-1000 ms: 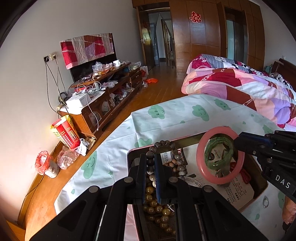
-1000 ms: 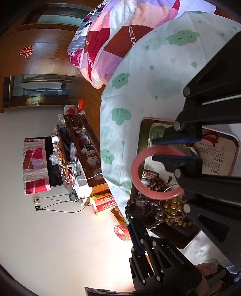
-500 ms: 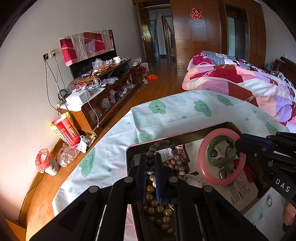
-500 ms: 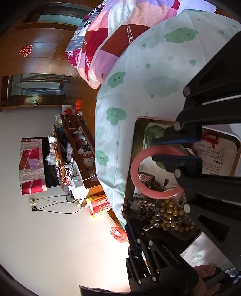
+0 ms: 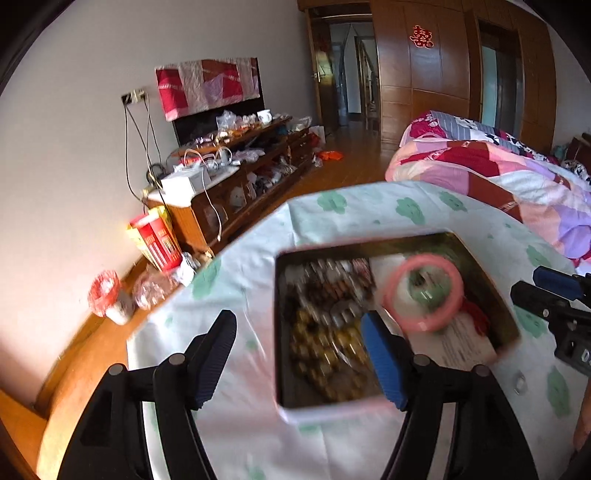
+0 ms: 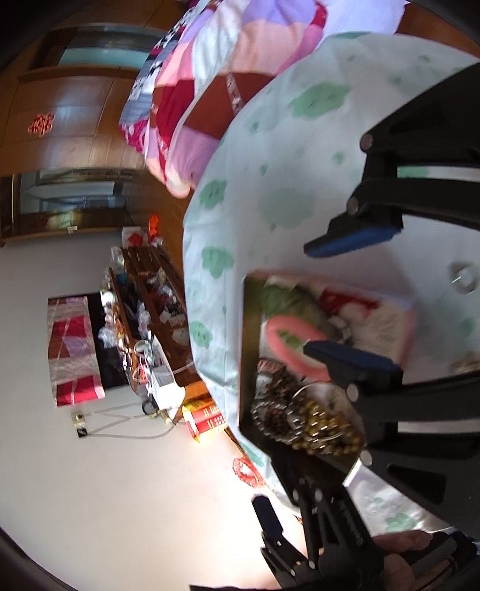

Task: Organize jewelry

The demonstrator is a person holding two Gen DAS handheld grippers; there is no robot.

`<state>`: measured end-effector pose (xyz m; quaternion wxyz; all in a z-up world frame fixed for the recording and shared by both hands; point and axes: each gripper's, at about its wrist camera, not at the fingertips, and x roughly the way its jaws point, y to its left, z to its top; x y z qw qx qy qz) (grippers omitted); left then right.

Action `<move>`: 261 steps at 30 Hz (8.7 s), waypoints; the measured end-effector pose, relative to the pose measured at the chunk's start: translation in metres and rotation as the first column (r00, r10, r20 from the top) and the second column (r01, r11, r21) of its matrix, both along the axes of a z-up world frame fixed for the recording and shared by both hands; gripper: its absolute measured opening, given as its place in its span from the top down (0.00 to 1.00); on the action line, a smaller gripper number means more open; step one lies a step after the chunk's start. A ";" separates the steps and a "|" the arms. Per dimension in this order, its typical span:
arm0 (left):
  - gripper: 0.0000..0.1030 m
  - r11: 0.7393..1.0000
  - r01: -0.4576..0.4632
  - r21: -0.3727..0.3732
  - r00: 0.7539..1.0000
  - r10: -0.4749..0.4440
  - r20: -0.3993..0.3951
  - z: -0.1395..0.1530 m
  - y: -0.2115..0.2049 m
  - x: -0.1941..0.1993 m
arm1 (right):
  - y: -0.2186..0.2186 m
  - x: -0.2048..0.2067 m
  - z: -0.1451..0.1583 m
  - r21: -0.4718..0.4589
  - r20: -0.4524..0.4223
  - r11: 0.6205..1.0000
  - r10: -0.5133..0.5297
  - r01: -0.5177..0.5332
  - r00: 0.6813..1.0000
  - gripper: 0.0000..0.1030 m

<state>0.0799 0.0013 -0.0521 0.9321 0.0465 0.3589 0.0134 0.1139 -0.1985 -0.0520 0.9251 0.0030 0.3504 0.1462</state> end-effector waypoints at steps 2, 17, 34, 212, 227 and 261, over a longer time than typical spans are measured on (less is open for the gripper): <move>0.31 1.000 -0.004 -0.015 1.000 0.004 -0.026 -0.005 -0.005 -0.014 | -0.011 -0.012 -0.002 -0.007 -0.008 1.000 -0.031 0.030 1.000 0.49; 0.31 0.990 0.119 -0.073 0.972 -0.132 -0.196 -0.039 -0.083 -0.076 | -0.058 -0.095 -0.028 -0.071 -0.003 0.987 -0.147 0.146 0.989 0.37; 0.32 0.988 0.139 -0.061 0.962 -0.150 -0.227 -0.059 -0.053 -0.050 | -0.065 -0.088 -0.037 -0.037 -0.016 0.987 -0.158 0.157 0.987 0.33; 0.94 0.965 0.184 -0.184 0.977 -0.200 -0.073 -0.013 0.009 0.049 | 0.065 0.038 0.001 -0.109 -0.005 0.982 0.154 -0.154 0.988 0.79; 0.49 0.974 0.101 -0.201 0.990 -0.118 -0.072 -0.015 0.021 0.036 | 0.057 0.034 -0.004 -0.085 0.010 0.989 0.121 -0.120 0.993 0.53; 0.33 0.977 0.077 -0.199 0.997 -0.074 0.021 0.008 0.022 -0.032 | 0.030 -0.028 0.020 -0.021 0.099 0.999 0.044 -0.043 0.994 0.31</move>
